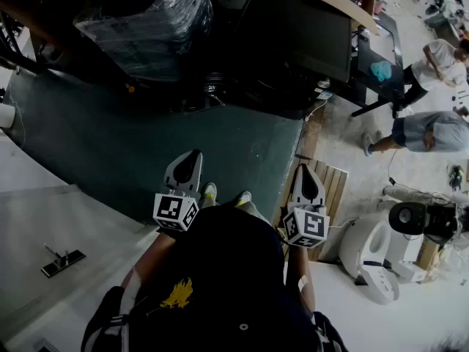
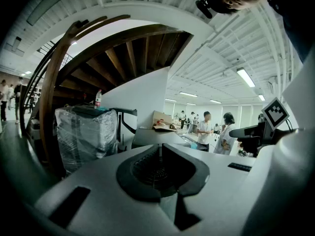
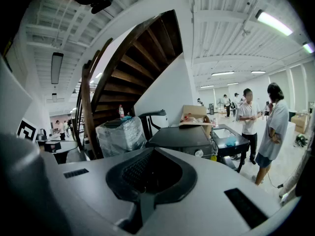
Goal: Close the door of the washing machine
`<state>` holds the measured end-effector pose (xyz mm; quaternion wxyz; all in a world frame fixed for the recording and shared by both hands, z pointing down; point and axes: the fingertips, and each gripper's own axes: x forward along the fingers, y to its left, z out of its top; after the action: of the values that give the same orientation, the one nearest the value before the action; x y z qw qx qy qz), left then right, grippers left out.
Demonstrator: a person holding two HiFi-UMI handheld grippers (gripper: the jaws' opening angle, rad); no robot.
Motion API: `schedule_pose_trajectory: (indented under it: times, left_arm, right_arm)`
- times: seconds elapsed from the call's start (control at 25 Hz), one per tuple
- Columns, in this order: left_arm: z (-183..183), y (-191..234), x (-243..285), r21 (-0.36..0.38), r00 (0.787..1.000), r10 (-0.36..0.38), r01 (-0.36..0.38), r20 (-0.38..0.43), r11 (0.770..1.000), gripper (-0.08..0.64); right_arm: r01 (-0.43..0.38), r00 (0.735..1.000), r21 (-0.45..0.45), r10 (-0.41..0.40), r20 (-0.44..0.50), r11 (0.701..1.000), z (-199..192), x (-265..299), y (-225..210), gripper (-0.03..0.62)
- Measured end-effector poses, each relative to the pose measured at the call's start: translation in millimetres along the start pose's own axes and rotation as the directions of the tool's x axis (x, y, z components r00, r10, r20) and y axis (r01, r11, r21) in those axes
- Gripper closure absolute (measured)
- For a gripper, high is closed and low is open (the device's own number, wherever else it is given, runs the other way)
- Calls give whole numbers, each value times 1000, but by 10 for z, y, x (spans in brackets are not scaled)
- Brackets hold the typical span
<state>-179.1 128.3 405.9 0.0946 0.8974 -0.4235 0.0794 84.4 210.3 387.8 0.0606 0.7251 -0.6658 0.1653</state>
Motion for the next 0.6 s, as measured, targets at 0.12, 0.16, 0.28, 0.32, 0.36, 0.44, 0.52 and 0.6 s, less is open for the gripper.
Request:
schedule_pose_trajectory:
  times: [0.12, 0.16, 0.28, 0.32, 0.36, 0.44, 0.52, 0.6]
  left_arm:
    - [103, -6, -65, -28, 999, -48, 49, 23, 998, 535]
    - [113, 14, -91, -41, 998, -62, 63, 25, 997, 538]
    - [80, 76, -162, -56, 997, -75, 75, 6, 996, 541]
    - [77, 75, -162, -38, 997, -76, 76, 1, 996, 541]
    - [88, 63, -153, -22, 997, -80, 80, 3, 997, 541]
    - [109, 22, -153, -29, 996, -86, 87, 18, 996, 541]
    - [107, -12, -174, -54, 996, -85, 87, 31, 995, 541]
    - [100, -35, -193, -50, 996, -79, 80, 29, 996, 540]
  right_arm:
    - [17, 1000, 7, -17, 6, 1000, 21, -122, 130, 567]
    - [17, 1000, 5, -17, 6, 1000, 27, -149, 188, 566]
    - [2, 1000, -28, -2, 0, 1000, 90, -214, 335, 566]
    - [-1, 1000, -42, 1, 0, 999, 128, -231, 358, 566]
    - [0, 1000, -55, 0, 0, 999, 158, -257, 364, 566]
    - [11, 1000, -86, -11, 6, 996, 169, -349, 332, 566]
    - [15, 1000, -111, -13, 23, 994, 179, -433, 288, 566]
    - [-1, 999, -100, 4, 36, 995, 203, -463, 273, 566]
